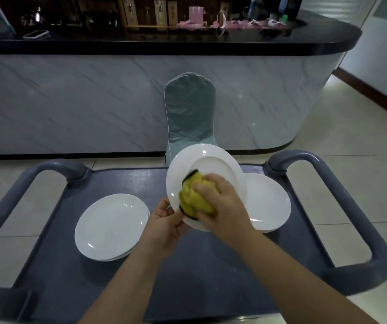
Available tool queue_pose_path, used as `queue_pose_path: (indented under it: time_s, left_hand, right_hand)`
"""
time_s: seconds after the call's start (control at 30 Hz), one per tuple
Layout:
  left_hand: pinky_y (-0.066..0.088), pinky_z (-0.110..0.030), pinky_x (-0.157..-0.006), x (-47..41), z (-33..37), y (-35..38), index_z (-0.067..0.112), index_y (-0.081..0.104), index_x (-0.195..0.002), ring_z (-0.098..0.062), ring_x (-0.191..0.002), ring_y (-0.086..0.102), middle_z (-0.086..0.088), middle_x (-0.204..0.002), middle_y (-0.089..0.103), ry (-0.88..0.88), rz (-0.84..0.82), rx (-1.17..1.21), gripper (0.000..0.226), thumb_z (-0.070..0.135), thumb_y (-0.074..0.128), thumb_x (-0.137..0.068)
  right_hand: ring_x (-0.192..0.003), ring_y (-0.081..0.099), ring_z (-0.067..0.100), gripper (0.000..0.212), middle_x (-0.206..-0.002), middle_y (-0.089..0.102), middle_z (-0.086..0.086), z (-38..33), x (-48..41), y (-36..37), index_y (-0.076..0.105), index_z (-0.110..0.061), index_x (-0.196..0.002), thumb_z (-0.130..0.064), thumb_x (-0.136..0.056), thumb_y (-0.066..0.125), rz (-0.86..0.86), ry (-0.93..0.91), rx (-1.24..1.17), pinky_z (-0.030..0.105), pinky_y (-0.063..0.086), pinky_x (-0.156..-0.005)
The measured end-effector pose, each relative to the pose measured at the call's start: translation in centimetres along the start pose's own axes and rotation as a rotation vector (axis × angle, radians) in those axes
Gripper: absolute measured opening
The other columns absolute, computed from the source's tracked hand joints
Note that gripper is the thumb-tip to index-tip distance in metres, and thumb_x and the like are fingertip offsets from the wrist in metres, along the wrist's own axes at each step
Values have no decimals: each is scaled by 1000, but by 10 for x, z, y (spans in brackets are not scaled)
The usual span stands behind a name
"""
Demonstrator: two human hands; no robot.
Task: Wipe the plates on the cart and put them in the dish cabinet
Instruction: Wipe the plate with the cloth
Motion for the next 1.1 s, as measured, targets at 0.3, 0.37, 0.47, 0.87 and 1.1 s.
queue_pose_path:
  time_s: [0.3,0.37,0.47,0.87,1.1]
  left_hand:
    - [56,-44,-76,11,-12,14,6,59,-102,-22,-83,66,-8,-87,71,14,-94,-351,30,0,72,-75]
    - [57,-41,-73,6,-6,19,5,60,-101,-23,-82,67,-8,-85,72,46,-51,-434,23,-7,67,-83]
    - [58,-44,-76,-2,-2,17,6,62,-110,-29,-91,69,-11,-98,73,25,8,-388,29,-11,58,-87]
    - [57,-27,-52,-13,-12,29,11,57,-104,-15,-69,72,-7,-93,70,-150,66,115,22,-4,43,-97]
    - [60,-30,-55,-28,-22,43,13,56,-108,-17,-69,73,-8,-83,75,-217,63,189,19,3,43,-99]
  right_hand:
    - [-93,59,18,24,-100,63,8,102,-20,-68,64,-12,-105,-22,-83,68,506,514,-216,46,48,-90]
    - [-103,56,18,38,-114,59,4,59,-50,-42,62,-18,-117,-25,-81,72,338,392,-243,36,45,-97]
    - [-105,52,24,47,-123,55,12,-7,-47,-3,63,-17,-121,-22,-75,72,80,-29,-36,29,40,-95]
    - [-101,50,7,42,-116,56,2,76,50,-56,62,-22,-116,-15,-76,75,281,475,-62,31,44,-94]
    - [-114,51,18,43,-127,48,4,53,68,-43,60,-23,-119,-26,-77,69,260,253,-6,21,39,-102]
Point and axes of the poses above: each hand's wrist, its own x-axis away from the middle knuckle, its own y-axis out of the palm, z = x × y, the point moved 7 cm from there along -x, towards the middle knuckle
